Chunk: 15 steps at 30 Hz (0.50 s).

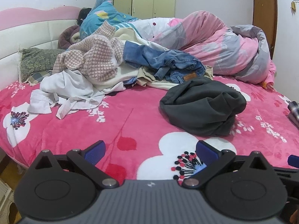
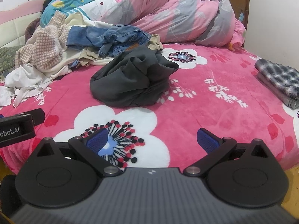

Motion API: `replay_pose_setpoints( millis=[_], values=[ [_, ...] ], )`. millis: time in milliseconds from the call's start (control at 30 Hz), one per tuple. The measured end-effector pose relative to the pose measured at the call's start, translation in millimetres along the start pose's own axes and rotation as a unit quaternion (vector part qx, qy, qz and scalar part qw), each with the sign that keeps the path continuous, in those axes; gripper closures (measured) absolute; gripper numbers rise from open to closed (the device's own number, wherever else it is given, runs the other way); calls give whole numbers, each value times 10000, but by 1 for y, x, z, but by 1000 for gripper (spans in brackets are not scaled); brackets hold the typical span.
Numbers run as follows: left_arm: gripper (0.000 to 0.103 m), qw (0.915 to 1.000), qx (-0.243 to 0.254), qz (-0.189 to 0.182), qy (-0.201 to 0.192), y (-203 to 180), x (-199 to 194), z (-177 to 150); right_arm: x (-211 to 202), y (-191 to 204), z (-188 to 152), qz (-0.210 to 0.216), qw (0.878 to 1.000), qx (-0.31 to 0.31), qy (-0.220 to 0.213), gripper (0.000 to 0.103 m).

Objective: Fold clothes
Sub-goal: 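Approach the crumpled dark grey trousers with both grippers open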

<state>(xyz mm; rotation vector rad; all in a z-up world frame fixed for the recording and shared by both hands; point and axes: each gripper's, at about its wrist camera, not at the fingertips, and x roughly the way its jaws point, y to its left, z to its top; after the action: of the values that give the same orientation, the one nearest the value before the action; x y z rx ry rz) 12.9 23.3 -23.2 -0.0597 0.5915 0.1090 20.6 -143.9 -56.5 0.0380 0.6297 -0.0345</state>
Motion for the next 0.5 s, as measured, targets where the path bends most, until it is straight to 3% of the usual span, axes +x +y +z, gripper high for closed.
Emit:
replay_pose_setpoints(
  millis=[500],
  values=[
    [0, 10000, -22, 31, 38, 0, 4, 1, 3, 5, 1, 22, 10000, -44, 13, 1]
  ],
)
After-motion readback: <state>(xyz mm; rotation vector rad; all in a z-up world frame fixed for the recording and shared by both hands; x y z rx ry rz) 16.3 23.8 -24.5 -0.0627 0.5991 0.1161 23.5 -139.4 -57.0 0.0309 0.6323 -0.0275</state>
